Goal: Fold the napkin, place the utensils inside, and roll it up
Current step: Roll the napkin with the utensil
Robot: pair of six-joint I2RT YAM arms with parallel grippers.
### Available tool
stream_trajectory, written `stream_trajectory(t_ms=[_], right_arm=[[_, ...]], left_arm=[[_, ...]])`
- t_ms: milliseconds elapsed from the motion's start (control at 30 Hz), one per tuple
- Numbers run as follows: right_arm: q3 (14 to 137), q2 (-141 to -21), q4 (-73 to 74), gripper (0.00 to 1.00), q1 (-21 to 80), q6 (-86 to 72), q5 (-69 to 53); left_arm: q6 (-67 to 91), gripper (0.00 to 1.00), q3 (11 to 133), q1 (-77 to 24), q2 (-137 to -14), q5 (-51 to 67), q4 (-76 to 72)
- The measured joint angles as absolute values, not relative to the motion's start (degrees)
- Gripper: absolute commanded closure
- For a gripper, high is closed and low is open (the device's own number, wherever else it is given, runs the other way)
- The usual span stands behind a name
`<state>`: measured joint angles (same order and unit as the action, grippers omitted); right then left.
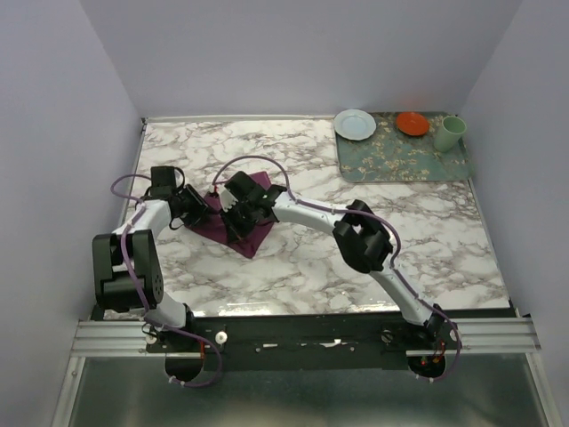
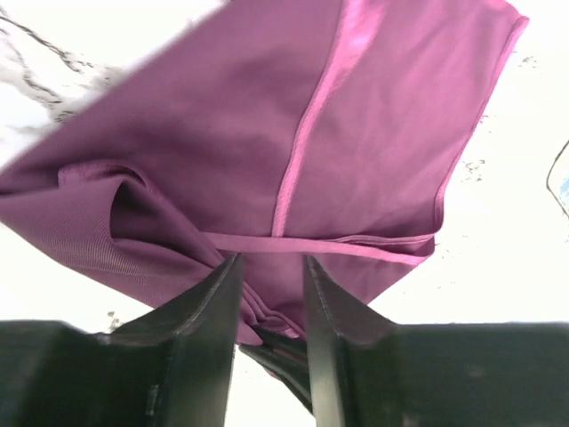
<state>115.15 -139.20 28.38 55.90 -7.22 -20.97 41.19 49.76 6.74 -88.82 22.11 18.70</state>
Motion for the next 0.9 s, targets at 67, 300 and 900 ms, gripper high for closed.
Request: stream_trajectory(t_ms=[67, 300, 900], right_arm=[[115.0, -139.6, 28.4, 0.99, 54.9, -8.6, -24.7], [116.1, -142.8, 28.5, 0.99, 51.5, -14.2, -38.0], [117.1, -147.1, 30.0, 1.0, 49.0, -20.9, -53.1]], left_arm=[[41.1, 0.51, 49.7, 6.7, -86.8, 21.1, 19.6], [40.4, 0.48, 48.0, 6.6, -76.7, 17.2, 24.4], [50.5, 0.41, 35.9, 4.7, -72.8, 15.1, 31.0]])
